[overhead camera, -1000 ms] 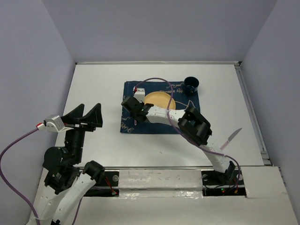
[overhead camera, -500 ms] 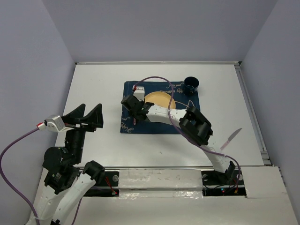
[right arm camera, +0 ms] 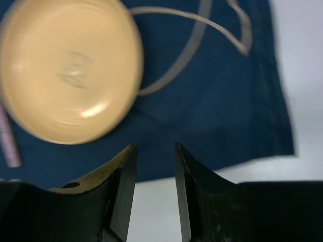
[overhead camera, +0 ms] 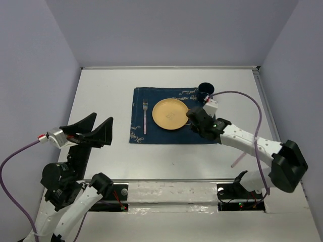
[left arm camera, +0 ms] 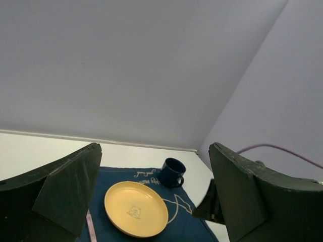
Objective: Set the dinner table for one person
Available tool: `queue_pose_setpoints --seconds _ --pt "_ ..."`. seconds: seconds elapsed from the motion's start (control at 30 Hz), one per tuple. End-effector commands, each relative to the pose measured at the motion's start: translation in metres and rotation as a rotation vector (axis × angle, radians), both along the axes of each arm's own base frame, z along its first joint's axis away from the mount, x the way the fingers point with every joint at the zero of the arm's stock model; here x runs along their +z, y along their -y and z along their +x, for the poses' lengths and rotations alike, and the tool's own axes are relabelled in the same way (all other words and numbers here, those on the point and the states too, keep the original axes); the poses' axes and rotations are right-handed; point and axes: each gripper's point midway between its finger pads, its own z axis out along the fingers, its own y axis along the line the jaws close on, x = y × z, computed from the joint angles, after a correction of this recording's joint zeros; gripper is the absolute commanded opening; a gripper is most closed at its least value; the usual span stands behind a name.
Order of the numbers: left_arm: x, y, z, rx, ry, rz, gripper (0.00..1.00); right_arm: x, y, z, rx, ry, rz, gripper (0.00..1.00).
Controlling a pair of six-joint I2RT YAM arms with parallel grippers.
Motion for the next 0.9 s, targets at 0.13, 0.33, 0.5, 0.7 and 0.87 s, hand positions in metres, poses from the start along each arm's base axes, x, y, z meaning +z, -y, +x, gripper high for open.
queue_pose_setpoints --seconds 0.13,0.33,0.5,0.7,0.87 --pt "0.027 -0.019 -0.032 -0.026 0.128 -0.082 0.99 -0.056 0.12 -0.128 -0.39 -0.323 0.017 0.43" --pt "0.029 -0.024 -0.04 -0.048 0.136 -0.113 0.99 -0.044 0.174 -0.138 -0.65 -0.265 0.018 0.52" --pt "0.029 -0.023 -0.041 -0.07 0.124 -0.116 0.99 -0.016 0.186 -0.095 -0.747 -0.18 0.113 0.51" --pt "0.03 -0.045 -0.053 -0.045 0.14 -0.166 0.99 -0.04 0.251 -0.102 -0.988 -0.266 0.007 0.51" --pt "0.027 -0.063 -0.054 -0.004 0.12 -0.213 0.99 -0.046 0.289 -0.118 -1.097 -0.302 -0.016 0.53"
